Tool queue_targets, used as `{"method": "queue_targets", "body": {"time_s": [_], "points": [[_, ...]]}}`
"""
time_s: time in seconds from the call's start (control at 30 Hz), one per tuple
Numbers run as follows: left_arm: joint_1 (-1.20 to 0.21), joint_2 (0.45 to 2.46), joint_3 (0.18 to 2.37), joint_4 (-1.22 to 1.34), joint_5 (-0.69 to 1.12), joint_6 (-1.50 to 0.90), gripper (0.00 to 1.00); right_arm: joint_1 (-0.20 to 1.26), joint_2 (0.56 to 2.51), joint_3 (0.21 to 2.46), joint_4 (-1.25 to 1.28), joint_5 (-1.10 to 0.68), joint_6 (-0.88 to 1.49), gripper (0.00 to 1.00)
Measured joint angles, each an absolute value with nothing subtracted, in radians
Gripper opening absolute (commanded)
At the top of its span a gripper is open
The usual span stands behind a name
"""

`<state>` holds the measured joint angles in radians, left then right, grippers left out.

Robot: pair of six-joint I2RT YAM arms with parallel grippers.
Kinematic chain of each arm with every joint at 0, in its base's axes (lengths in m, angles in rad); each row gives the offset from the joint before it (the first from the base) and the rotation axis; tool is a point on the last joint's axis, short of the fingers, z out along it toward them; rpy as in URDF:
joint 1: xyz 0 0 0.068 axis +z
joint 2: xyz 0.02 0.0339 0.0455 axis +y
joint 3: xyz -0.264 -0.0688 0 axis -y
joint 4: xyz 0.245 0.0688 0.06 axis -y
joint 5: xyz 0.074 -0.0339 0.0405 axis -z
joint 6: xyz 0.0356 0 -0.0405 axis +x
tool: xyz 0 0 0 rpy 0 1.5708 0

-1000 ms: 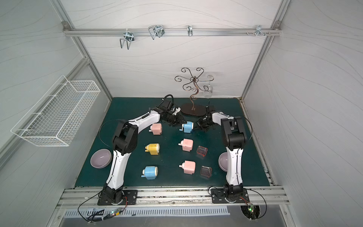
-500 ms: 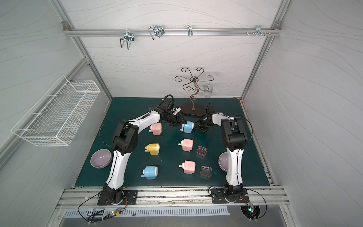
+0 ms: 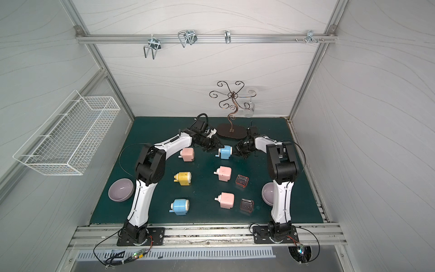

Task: Put the tray back into the pencil sharpener
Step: Close the container of the pencil sharpener.

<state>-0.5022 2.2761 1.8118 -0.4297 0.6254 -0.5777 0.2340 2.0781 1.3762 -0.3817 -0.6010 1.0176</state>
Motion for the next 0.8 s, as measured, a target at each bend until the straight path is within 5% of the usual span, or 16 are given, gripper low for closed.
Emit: {"method": "queue_targets", "body": {"time_s": [0.8], "points": [[-0.524,2.280,1.821,-0.451,0.624,-0.575,0.59,0.192,1.945,1.364,-0.540,-0.489,0.832,0.06]]}}
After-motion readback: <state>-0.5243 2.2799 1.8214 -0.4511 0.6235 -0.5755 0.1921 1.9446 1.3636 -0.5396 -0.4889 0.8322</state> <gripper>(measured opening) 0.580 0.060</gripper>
